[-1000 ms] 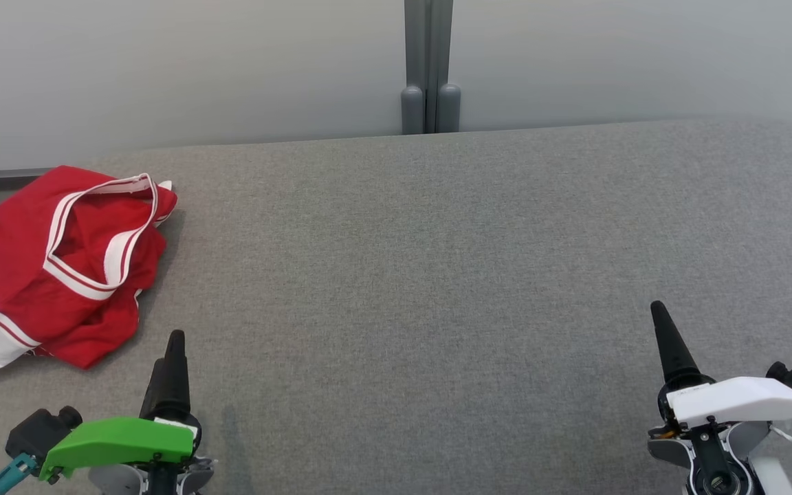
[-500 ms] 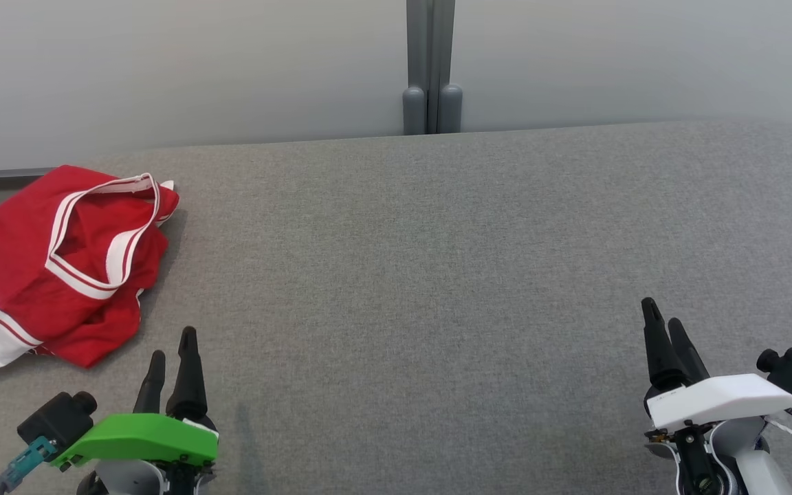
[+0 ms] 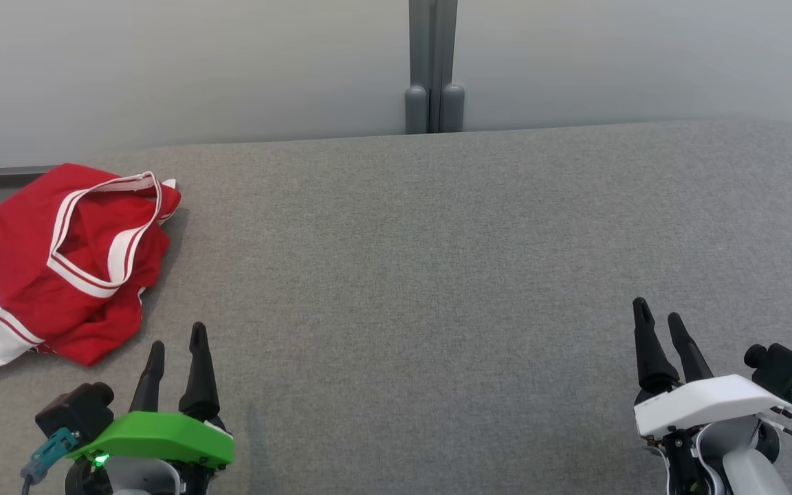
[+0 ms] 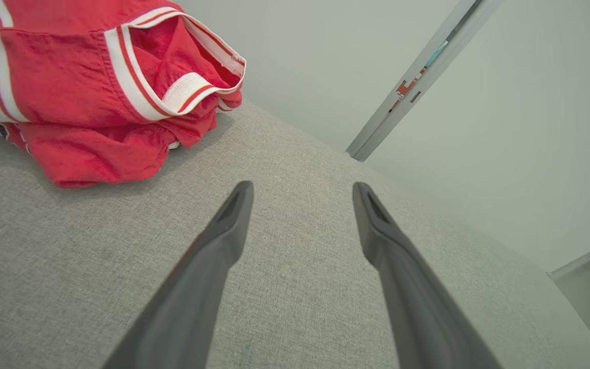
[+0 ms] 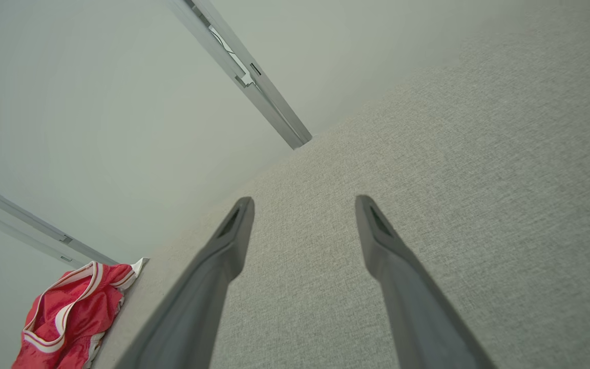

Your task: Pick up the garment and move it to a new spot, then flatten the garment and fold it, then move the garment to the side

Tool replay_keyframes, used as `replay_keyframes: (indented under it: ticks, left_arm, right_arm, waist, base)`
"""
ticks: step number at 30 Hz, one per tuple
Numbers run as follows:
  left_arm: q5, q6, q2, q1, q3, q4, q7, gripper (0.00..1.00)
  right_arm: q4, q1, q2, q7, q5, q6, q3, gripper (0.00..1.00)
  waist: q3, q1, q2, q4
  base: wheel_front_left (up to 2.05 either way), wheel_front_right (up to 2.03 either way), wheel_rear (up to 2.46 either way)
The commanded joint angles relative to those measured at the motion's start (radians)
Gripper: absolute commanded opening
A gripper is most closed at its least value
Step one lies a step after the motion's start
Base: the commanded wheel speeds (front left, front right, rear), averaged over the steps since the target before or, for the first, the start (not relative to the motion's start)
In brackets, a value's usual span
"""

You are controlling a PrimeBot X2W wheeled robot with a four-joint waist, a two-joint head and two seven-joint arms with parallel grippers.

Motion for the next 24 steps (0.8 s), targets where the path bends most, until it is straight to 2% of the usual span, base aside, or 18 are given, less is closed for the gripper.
replay_keyframes:
  ticks: [1, 24]
  left_arm:
    - [0.03, 0.006, 0.013, 0.002, -0.003, -0.014, -0.01, 1.0]
    - [0.242, 0.017, 0.02, 0.015, -0.031, -0.007, -0.069, 1.0]
  right_arm:
    - [-0.007, -0.01, -0.005, -0.01, -0.03, 0.0, 0.004, 1.0]
    - [0.006, -0.005, -0.007, -0.07, -0.253, 0.0, 0.027, 1.0]
  waist:
    - [0.0, 0.0, 0.0, 0.0]
    - [-0.003, 0.0, 0.0, -0.004]
  base:
    - [0.0, 0.0, 0.0]
    - [0.0, 0.0, 0.0]
